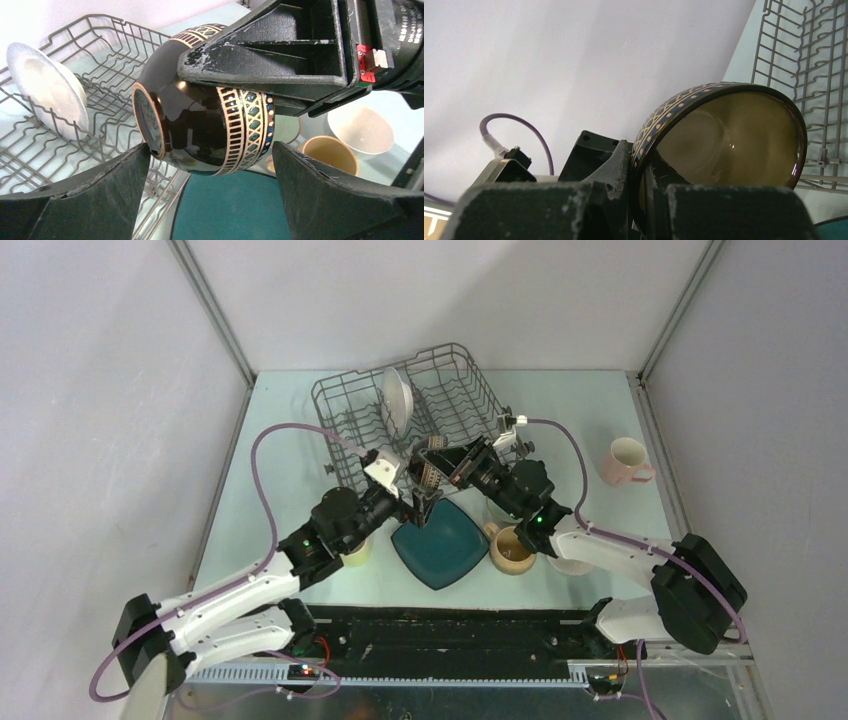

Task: Load the mixed dishes into the dish rack

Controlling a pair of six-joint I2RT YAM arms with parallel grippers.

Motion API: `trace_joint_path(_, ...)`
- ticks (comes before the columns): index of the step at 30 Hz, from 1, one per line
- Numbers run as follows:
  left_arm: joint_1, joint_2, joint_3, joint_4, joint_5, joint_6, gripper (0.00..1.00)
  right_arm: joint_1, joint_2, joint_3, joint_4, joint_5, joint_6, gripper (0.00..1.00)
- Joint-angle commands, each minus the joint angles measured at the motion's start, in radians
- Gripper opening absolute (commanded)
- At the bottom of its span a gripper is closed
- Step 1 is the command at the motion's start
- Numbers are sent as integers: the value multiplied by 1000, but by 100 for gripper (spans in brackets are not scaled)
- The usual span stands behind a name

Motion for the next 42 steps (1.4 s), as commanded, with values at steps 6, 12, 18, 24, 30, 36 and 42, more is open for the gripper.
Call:
trace_joint_path(6, -34, 30, 62, -16, -54, 111, 91, 37, -22, 17, 148, 81, 48, 0)
trace_joint_path(12, -34, 36, 72, -43, 9, 191, 58, 37, -22, 17, 143, 73, 40, 0)
trace_joint_path(18, -34, 23, 24, 27, 92, 264, 23, 34, -24, 16, 123, 64, 36, 8)
trace_joint_path(24, -34, 42, 20, 44, 58, 286, 2, 23, -36, 17, 81, 54, 27, 40)
trace_joint_path(30, -34, 80, 21, 81, -18, 278, 0, -25, -31, 17, -3, 7, 51, 49)
trace_joint_path(36, -32, 127, 34, 98, -130, 284, 0, -60, -40, 17, -104, -15, 52, 76)
trace_joint_path(42, 17, 153, 58, 80, -172, 275, 0, -91, -69, 16, -244, -5, 56, 91)
